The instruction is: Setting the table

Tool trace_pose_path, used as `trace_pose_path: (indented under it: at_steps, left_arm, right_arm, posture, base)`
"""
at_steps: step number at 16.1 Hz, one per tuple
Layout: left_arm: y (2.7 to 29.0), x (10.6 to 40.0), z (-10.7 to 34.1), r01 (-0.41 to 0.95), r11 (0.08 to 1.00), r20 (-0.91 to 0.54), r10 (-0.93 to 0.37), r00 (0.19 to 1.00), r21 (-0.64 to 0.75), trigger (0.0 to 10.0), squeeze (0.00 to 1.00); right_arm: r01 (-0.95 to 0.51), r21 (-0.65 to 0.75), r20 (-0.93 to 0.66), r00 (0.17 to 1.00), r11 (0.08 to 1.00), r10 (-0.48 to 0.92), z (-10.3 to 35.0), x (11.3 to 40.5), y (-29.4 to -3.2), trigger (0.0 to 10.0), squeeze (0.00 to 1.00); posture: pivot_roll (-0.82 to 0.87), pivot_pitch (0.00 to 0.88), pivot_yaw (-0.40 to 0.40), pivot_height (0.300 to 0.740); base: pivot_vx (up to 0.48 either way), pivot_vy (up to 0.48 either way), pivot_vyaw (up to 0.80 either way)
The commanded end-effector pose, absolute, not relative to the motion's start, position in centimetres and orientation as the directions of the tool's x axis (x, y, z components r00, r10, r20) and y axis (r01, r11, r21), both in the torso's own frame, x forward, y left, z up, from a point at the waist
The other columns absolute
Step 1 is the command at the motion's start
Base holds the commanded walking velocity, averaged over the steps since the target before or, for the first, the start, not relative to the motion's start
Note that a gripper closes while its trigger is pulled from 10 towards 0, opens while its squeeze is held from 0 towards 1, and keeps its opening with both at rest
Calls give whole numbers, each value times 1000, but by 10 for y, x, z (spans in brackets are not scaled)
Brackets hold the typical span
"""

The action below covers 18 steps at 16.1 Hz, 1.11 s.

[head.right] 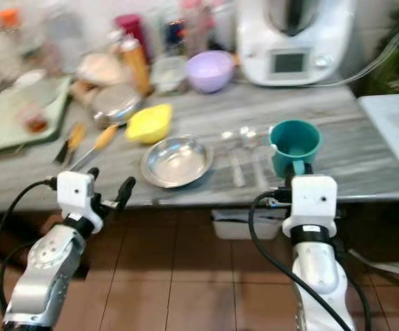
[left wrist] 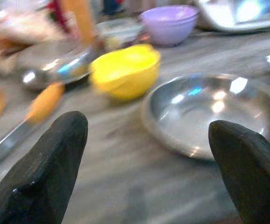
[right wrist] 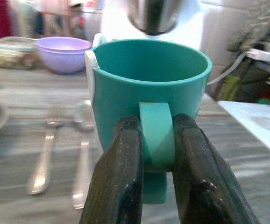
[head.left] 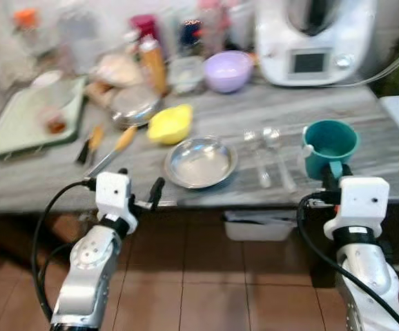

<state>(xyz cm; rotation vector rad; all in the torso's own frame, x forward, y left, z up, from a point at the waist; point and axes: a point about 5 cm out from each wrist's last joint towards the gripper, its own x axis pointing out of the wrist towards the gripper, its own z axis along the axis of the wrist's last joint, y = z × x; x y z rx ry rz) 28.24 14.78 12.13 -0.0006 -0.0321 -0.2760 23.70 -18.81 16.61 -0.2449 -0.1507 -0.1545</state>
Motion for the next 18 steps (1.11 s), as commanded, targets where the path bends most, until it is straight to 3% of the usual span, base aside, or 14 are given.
trace_pose_path:
  at_steps: [1, 12, 18]
  left_arm:
    - [147, 280, 119, 274, 962, 20, -274, 962, 5, 10000, 0]
    - [149, 280, 117, 273, 962, 1, -273, 962, 16, 10000, 0]
    - [152, 267, 134, 393, 919, 86, -389, 917, -34, 10000, 0]
  right_arm:
    - [176, -228, 198, 971, 958, -131, 173, 236, -188, 10000, 0]
    - [141, -224, 226, 970, 964, -90, 179, 241, -181, 10000, 0]
    - [114, -228, 228, 972, 967, -61, 179, 243, -176, 10000, 0]
  posture:
    - [-179, 85, 118, 740]
    - [-170, 85, 119, 740]
    - [-157, 90, 119, 740]
  base:
    - [337, 0, 0]
    - [334, 0, 0]
    - [0, 0, 0]
